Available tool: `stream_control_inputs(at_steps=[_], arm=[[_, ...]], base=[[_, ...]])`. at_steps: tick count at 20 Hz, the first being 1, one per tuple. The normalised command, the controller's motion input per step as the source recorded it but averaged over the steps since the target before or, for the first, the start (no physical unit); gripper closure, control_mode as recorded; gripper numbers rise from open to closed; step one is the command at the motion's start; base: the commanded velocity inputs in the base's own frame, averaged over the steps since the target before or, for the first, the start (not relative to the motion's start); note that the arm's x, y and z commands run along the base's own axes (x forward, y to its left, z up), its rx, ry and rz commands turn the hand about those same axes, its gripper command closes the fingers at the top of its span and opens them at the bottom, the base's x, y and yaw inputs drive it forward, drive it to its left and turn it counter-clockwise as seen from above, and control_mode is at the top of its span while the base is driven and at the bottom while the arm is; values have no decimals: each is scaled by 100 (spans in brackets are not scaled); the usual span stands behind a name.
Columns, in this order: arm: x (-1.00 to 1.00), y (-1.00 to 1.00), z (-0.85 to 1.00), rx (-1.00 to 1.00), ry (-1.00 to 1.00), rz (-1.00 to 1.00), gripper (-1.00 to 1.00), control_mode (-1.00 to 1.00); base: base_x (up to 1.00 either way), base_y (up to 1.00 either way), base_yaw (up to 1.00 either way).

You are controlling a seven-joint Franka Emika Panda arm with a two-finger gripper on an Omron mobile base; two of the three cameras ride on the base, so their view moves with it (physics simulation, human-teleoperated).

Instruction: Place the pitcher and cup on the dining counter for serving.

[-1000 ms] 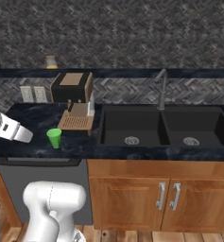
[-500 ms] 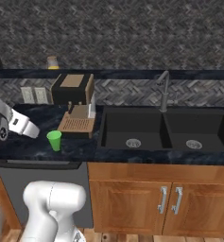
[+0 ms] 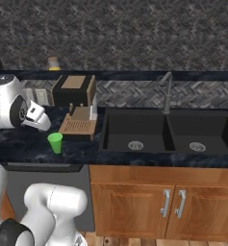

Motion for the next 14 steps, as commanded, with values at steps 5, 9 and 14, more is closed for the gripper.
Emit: stream_control_inputs(at_steps=[5, 9, 14], arm=[[24, 5, -3, 0, 14, 0, -100, -100], [25, 8, -65, -3, 10, 0, -100, -100], [32, 14, -53, -1, 8, 1, -100, -100]], base=[[0, 0, 0], [0, 0, 0], [0, 0, 0]])
